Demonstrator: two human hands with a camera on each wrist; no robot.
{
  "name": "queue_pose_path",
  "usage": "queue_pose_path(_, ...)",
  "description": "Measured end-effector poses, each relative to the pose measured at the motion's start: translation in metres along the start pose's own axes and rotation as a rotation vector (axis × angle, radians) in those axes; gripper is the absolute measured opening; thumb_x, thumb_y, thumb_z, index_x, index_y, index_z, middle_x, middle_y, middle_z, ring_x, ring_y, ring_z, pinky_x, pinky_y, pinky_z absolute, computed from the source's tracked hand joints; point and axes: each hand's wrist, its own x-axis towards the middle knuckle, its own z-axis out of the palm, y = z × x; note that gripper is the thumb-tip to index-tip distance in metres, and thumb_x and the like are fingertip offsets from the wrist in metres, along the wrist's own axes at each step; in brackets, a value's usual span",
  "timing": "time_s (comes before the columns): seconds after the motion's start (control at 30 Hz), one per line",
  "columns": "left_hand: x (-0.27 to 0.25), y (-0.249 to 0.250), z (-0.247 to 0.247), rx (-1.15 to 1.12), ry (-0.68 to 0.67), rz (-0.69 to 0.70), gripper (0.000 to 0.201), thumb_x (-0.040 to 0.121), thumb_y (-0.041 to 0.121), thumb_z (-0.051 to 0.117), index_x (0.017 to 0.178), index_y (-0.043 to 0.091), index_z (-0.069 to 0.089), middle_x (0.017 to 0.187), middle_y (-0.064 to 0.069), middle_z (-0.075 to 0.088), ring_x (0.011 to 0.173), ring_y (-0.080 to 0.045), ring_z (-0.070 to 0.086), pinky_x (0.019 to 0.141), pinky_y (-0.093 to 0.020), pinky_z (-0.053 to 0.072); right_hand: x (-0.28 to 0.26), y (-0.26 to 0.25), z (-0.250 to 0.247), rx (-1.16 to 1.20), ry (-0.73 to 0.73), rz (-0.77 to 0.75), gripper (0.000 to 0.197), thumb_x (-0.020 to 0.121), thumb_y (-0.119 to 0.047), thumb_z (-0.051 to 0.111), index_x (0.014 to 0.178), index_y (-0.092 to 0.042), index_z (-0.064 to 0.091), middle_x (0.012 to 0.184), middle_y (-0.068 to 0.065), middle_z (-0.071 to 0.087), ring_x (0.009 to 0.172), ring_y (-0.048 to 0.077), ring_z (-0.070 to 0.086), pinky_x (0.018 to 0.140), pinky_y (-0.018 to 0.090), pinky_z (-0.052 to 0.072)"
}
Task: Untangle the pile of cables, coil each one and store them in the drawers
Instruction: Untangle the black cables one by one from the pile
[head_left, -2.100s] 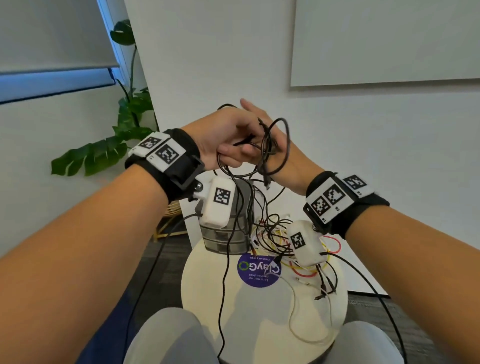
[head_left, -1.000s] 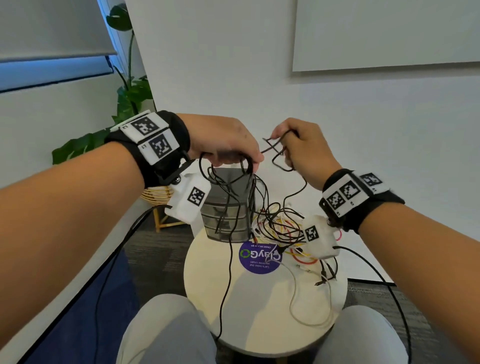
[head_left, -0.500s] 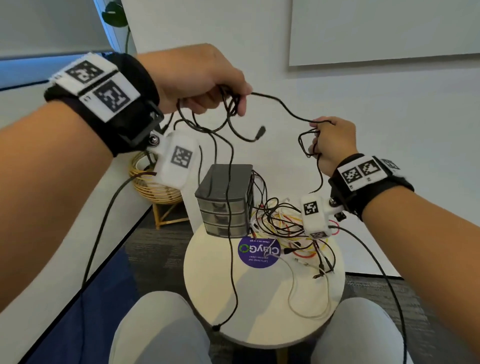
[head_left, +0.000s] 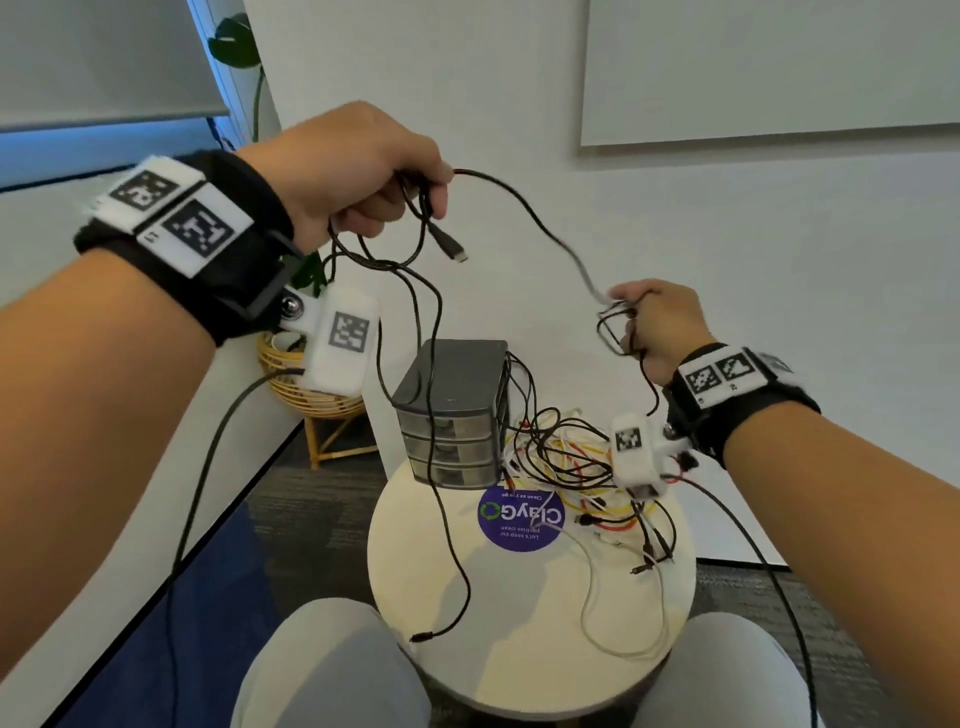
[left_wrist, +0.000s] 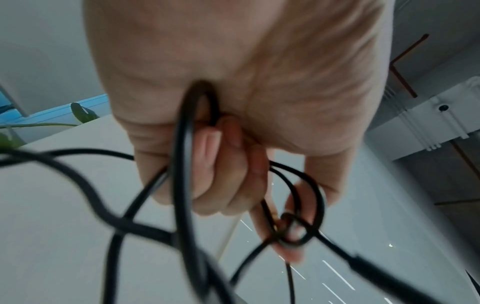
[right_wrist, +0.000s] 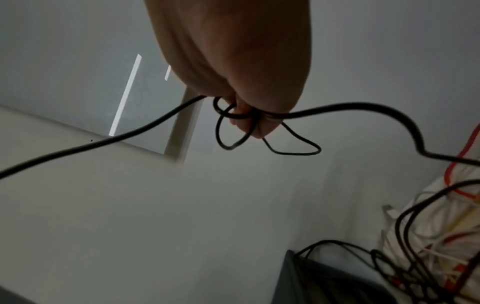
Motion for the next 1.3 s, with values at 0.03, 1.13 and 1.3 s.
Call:
queue_pose_path(0.03, 0.002, -0.003, 0.004, 0.001, 0.023, -0.009, 0.028, 0.095, 0.022, 0.063, 0.075, 0.005, 0.071, 0.064, -0.003, 0.038, 0.049, -0.013, 0.023, 0.051, -0.031, 0.013, -0.008, -0.002, 0.006, -0.091, -0.123, -0.066, 0.042, 0.093, 0.009, 0.041, 0.075, -0.016, 0.070, 0.070, -0.005, 0.063, 0.046, 0.010, 0.038, 0.045, 0.023, 0.032)
queue_pose_path(1.13, 0.007, -0.097, 0.086, 0.004, 0.061, 0.031, 0.016, 0.097, 0.016, 0.066, 0.098, 0.006, 0.078, 0.060, 0.021, 0.064, 0.042, 0.011, 0.049, 0.044, -0.002, 0.031, -0.009, 0.044, 0.044, -0.407, -0.428, -0.001, 0.027, 0.104, -0.017, 0.040, 0.122, -0.022, 0.060, 0.107, 0.007, 0.065, 0.093, 0.024, 0.059, 0.071, 0.033, 0.045)
queue_pose_path(1.3, 0.001, -0.107, 0.088, -0.036, 0.047, 0.032, 0.017, 0.098, 0.021, 0.066, 0.101, 0.010, 0.079, 0.057, 0.022, 0.061, 0.045, 0.010, 0.050, 0.045, -0.002, 0.032, -0.008, 0.121, 0.047, -1.043, -0.650, 0.094, 0.053, 0.106, -0.038, 0.039, 0.157, -0.029, 0.028, 0.153, 0.020, 0.043, 0.126, 0.036, 0.053, 0.111, 0.044, 0.040)
